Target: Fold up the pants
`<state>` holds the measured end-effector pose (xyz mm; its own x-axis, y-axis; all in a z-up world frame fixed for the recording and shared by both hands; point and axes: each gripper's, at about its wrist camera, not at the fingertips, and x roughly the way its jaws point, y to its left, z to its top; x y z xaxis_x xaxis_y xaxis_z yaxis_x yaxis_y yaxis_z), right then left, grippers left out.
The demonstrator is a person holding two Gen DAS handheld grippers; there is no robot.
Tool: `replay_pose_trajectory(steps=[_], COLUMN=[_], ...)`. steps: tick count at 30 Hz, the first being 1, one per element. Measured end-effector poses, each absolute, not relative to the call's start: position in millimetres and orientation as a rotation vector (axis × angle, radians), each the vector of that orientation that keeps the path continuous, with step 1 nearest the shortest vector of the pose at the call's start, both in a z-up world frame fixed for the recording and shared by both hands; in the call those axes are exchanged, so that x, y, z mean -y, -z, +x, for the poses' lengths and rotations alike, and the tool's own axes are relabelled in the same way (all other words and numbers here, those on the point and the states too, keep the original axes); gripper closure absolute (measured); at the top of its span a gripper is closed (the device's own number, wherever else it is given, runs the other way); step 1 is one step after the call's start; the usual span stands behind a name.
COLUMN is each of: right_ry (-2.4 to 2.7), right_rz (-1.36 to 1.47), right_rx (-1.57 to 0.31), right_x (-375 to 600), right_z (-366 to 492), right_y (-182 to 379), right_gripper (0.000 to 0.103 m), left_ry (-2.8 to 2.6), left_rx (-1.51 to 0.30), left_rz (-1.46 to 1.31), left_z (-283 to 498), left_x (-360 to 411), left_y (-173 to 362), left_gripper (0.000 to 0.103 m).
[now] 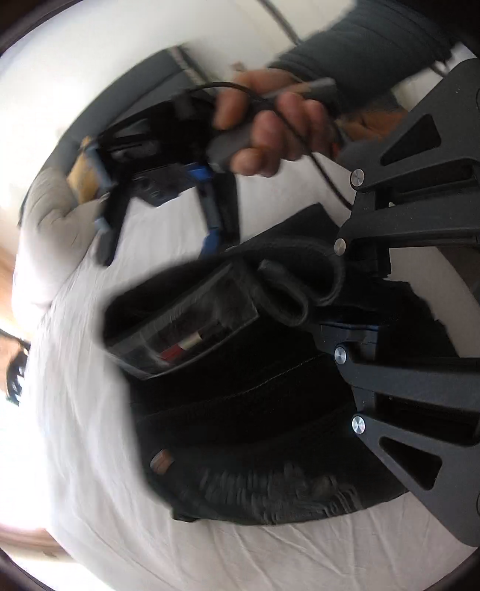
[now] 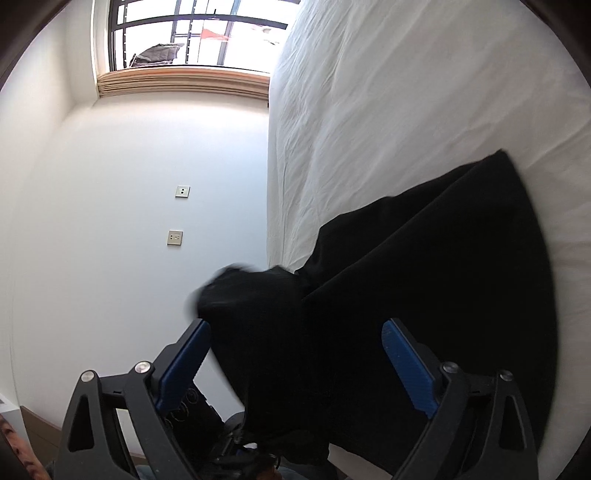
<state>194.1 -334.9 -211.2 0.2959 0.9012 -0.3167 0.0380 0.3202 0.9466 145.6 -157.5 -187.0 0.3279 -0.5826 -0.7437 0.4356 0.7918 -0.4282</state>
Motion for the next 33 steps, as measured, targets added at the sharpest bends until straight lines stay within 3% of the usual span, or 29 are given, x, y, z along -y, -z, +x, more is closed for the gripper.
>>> replay_pose_trajectory(steps=[11,13,15,16,18,20,33], right_ry=[-0.808,-0.783,-0.767,-0.764,-0.755,-0.743,-0.668], right_rz=[0.828,0.735,0.678,0.666,0.617,0.597,0.582], right_rx=[-1.241,-1.265,-1.288,-1.285,-1.26,-1.244,-1.25], right_x=[321.4,315.2,311.8,313.5,315.6,321.5,355.1], right_z=[196.6,195.4,195.4,195.2,193.7,192.5,207.5], right_y=[208.4,207.6,209.4,209.1,201.1,195.8,215.4], right_gripper=[0.006,0.019,0.045,0.05,0.071,0.078,0.082], left_ry=[0.668,0.67,0.67,0.669,0.671,0.682,0.723], left_rx=[-0.935,-0.93,-0.926,-0.924,-0.919,-0.906,-0.951], left_rz=[0.113,0.129,0.145,0.147,0.15,0.154,0.197], left_z=[92.2,86.9,80.8,79.7,80.2,80.8,104.9], left_x=[203.8,210.9,210.6,215.2,221.8,235.8,271.4], left_y=[179.8,178.2,177.1,176.5,173.8,166.2,188.5], left_gripper=[0.089,0.089,0.089,0.089,0.089,0.089,0.089])
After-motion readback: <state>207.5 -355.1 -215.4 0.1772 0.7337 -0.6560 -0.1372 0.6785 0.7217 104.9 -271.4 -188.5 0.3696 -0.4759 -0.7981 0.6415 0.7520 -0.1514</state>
